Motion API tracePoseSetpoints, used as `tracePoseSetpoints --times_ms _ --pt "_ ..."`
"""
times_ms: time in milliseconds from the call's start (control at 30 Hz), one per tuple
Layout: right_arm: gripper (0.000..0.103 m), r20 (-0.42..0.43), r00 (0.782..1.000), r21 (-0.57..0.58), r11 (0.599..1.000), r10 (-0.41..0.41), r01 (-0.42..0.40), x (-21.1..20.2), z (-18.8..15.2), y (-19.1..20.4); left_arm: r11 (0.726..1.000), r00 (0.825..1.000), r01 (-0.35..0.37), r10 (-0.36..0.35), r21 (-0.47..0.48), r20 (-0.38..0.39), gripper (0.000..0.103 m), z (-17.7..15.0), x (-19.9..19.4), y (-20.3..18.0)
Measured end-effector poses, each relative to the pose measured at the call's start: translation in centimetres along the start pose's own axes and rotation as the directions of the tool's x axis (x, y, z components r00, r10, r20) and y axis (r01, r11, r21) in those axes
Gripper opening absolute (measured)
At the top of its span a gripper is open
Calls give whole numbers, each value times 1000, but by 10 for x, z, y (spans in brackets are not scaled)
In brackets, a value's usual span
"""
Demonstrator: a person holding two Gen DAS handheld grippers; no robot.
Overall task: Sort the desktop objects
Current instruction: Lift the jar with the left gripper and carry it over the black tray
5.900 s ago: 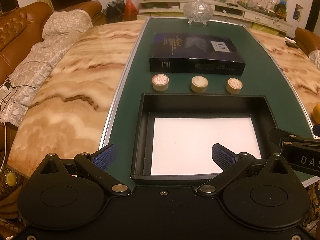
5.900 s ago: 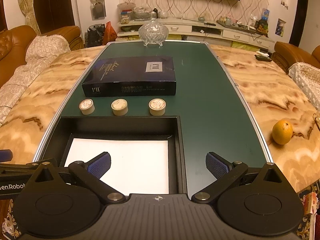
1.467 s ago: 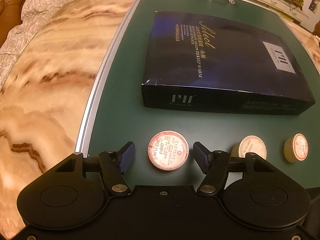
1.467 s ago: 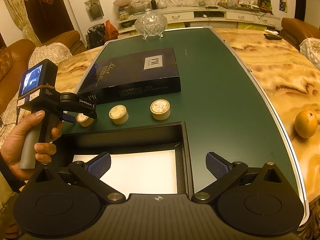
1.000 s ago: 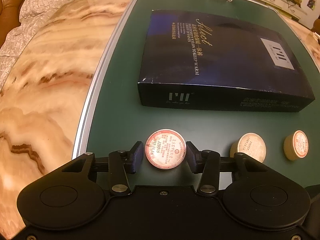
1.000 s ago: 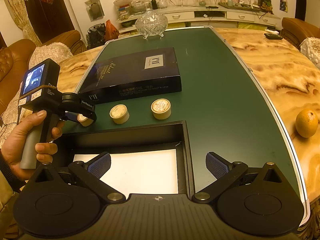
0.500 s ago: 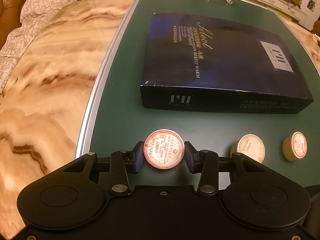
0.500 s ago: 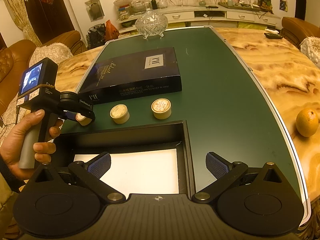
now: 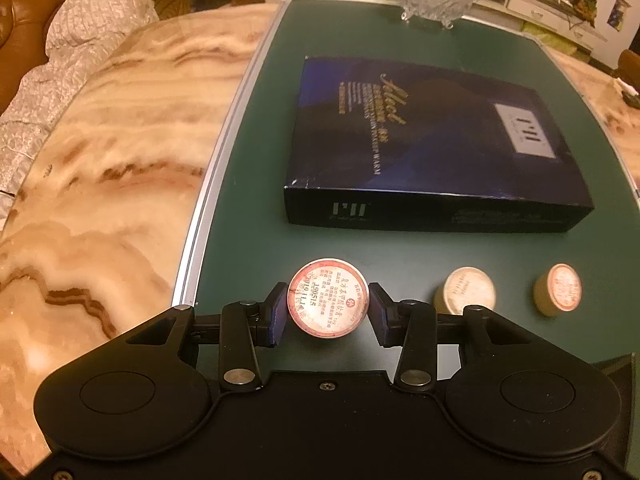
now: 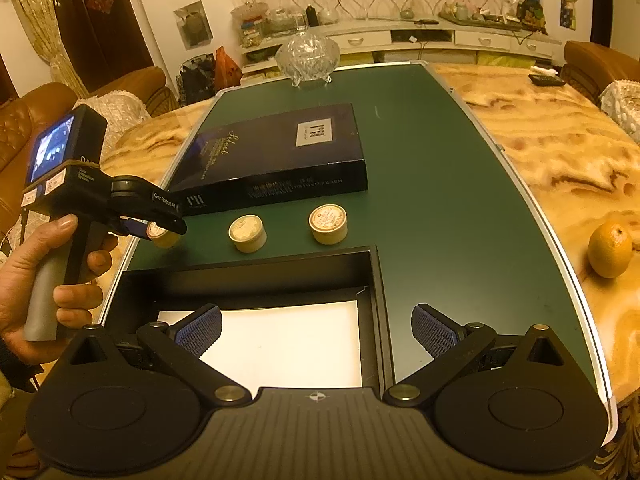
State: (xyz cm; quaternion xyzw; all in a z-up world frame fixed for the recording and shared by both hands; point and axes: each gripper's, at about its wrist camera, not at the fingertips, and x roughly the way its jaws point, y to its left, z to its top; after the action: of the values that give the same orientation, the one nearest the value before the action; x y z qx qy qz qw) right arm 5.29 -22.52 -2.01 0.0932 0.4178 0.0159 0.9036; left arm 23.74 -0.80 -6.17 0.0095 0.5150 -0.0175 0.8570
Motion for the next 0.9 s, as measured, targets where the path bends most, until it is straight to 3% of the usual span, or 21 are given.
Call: tracePoseSetpoints --times_ms 33,900 --pt "103 3 1000 -1 1000 1 -1 -1 0 0 1000 1000 -1 1 1 3 41 0 -3 0" --pt "103 63 998 -8 1000 10 -9 -36 -9 7 1000 998 12 -12 0 53 41 -34 -81 -6"
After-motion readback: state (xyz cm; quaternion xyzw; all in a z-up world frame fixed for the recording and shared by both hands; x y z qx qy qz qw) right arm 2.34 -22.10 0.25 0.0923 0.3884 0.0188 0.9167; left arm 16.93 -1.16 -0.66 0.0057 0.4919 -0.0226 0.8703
